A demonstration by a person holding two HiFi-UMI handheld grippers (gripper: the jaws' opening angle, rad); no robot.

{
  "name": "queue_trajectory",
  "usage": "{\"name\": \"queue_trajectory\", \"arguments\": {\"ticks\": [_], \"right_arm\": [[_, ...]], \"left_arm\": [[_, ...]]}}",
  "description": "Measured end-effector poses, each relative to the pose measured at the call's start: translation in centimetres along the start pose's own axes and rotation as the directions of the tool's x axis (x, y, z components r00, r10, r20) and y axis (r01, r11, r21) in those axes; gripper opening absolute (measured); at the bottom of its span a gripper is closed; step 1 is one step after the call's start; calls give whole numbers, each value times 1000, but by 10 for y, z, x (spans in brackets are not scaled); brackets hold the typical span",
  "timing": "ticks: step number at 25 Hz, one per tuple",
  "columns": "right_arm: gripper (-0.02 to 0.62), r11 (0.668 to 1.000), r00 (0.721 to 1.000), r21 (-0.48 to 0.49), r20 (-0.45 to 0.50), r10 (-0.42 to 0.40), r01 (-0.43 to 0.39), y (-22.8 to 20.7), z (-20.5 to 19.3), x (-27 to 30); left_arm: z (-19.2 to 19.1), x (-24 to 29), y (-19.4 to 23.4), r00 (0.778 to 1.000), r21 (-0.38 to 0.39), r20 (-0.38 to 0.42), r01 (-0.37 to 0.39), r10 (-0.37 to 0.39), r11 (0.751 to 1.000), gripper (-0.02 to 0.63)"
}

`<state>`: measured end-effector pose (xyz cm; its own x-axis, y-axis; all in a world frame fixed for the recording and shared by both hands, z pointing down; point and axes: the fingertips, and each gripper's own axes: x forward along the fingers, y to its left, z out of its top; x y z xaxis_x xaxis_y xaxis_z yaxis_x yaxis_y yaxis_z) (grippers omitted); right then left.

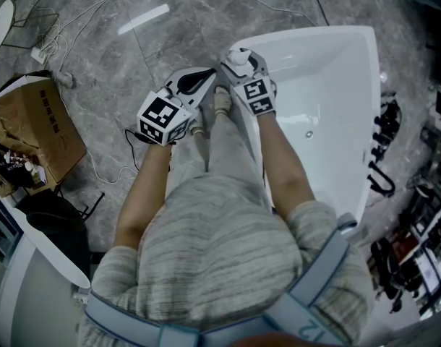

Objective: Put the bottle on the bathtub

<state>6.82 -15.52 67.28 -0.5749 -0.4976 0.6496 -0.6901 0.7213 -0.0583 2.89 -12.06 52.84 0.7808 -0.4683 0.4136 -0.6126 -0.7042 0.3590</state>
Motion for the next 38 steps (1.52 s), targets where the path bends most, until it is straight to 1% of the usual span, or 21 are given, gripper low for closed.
{"name": "queue_trajectory", "arguments": {"ticks": [5,8,11,15,27,32,33,35,38], "right_arm": [[265,996,999,86,42,20,-24,4,8,-1],[265,994,998,108,55,26,-32,7,9,-3],[265,994,998,99,55,38,-43,12,8,-4],[265,996,999,85,41,24,-27,10,5,-5],[265,999,1000,-52,-24,-5,4,10,-6,-6],[267,1000,1000,-20,-12,-15,15,8,-4,-6],[275,1000,1000,-13,-7,-15,14,8,-4,-6],[321,1000,1000,3,6,-13,13,8,-3,-5],[330,999,999,39,31,-7,6,7,0,-5]], "left_arm": [[0,-3,-3,1000,0,2,2,-2,1000,3],[-2,-4,-4,1000,0,1,1,-1,1000,3],[-4,-5,-7,1000,-1,2,2,-2,1000,3],[-5,-6,-6,1000,-2,0,2,-2,1000,3],[-6,-4,-10,1000,3,-4,-2,2,1000,3],[-7,-5,-10,1000,0,-4,-8,8,1000,3],[-8,-6,-10,1000,-2,-5,-8,8,1000,3],[-9,-5,-9,1000,-5,-6,-9,9,1000,3],[-11,-5,-8,1000,-7,-6,-8,8,1000,3]]}}
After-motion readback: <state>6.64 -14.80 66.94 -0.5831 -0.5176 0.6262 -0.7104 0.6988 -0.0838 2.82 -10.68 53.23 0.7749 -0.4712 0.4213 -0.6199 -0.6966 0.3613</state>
